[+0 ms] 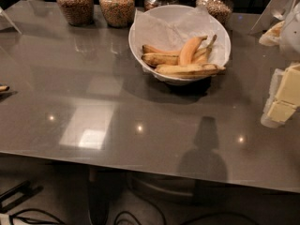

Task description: Pick banana from white bowl

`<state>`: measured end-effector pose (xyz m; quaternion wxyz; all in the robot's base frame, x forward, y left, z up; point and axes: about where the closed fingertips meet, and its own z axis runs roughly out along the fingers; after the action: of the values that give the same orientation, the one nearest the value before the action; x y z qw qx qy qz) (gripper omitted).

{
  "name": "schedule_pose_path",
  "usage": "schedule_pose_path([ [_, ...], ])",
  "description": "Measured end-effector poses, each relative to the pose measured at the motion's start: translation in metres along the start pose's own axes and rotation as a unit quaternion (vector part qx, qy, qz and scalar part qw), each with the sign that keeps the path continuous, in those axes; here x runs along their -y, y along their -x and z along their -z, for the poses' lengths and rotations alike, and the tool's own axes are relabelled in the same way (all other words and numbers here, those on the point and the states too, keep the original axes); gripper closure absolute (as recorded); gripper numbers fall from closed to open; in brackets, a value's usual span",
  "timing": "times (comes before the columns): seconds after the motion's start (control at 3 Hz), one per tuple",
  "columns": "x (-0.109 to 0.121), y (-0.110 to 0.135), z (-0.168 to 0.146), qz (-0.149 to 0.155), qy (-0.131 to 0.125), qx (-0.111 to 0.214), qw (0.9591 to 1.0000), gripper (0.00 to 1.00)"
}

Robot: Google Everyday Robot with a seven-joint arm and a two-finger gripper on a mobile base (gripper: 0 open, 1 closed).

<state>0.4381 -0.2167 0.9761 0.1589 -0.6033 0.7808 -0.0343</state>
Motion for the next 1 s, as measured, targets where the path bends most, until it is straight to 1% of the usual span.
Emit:
schedule_pose_path([
  [0.33, 0.0, 0.0, 0.0, 0.0, 0.0, 0.0, 1.0, 0.0],
  [0.67, 0.005, 0.004, -0.002, 0.003, -0.006, 0.015, 0.9999, 0.0],
  [1.0, 0.029, 0.02, -0.017, 0.006, -0.024, 0.074, 0.9969, 0.0],
])
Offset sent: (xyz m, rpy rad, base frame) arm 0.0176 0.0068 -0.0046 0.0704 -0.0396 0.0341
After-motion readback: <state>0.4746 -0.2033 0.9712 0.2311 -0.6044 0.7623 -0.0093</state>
